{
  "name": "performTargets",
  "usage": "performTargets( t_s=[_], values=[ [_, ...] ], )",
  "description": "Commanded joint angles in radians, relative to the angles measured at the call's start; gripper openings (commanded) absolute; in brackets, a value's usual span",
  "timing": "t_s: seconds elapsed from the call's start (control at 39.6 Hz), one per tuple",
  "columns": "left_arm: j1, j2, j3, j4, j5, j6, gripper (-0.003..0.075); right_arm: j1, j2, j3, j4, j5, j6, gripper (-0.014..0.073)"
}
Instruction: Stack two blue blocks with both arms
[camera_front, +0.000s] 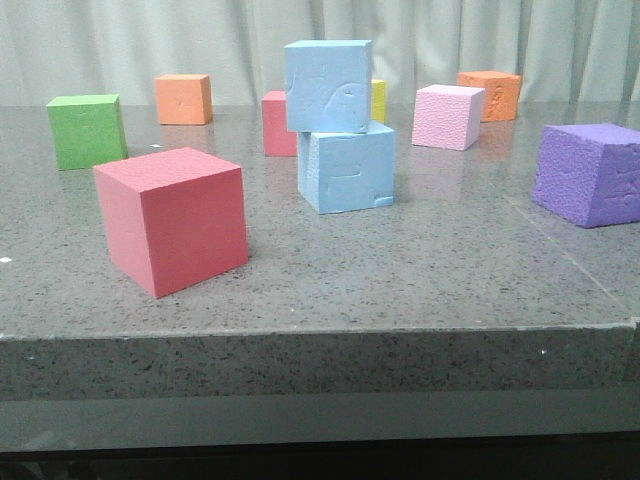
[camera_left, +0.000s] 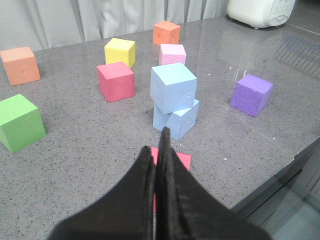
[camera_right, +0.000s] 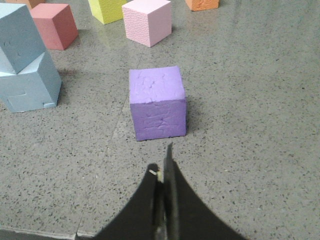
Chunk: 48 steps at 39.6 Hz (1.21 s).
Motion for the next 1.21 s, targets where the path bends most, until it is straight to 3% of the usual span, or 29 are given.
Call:
performTargets(
  t_s=[0.0, 0.28, 0.53, 0.71, 0.86, 1.03, 1.19],
  values=[
    [-0.007, 0.005, -0.025, -0.005, -0.087, 0.0, -0.002, -0.007, 0.003, -0.027, 0.004, -0.076, -0.008, -0.0067],
    [-0.007, 0.005, -0.025, 0.038, -0.105, 0.0, -0.002, -0.007, 0.003, -0.027, 0.004, -0.076, -0.008, -0.0067],
    [0.031, -0.038, 0.093, 0.073, -0.257, 0.025, -0.002, -0.007, 0.003, -0.027, 0.004, -0.076, -0.008, -0.0067],
    [0.181, -0.152, 0.221, 0.014, -0.359, 0.025, -0.002, -0.007, 0.003, -0.027, 0.004, -0.076, -0.008, -0.0067],
    [0.378, -0.294, 0.351, -0.028, -0.433, 0.025, -0.002, -0.007, 0.003, -0.027, 0.004, -0.076, -0.008, -0.0067],
    [0.568, -0.456, 0.488, -0.046, -0.447, 0.025, -0.002, -0.007, 0.003, -0.027, 0.004, -0.076, -0.008, -0.0067],
    [0.665, -0.538, 0.58, -0.049, -0.461, 0.025, -0.002, -0.007, 0.003, -0.027, 0.004, -0.076, -0.008, -0.0067]
  ],
)
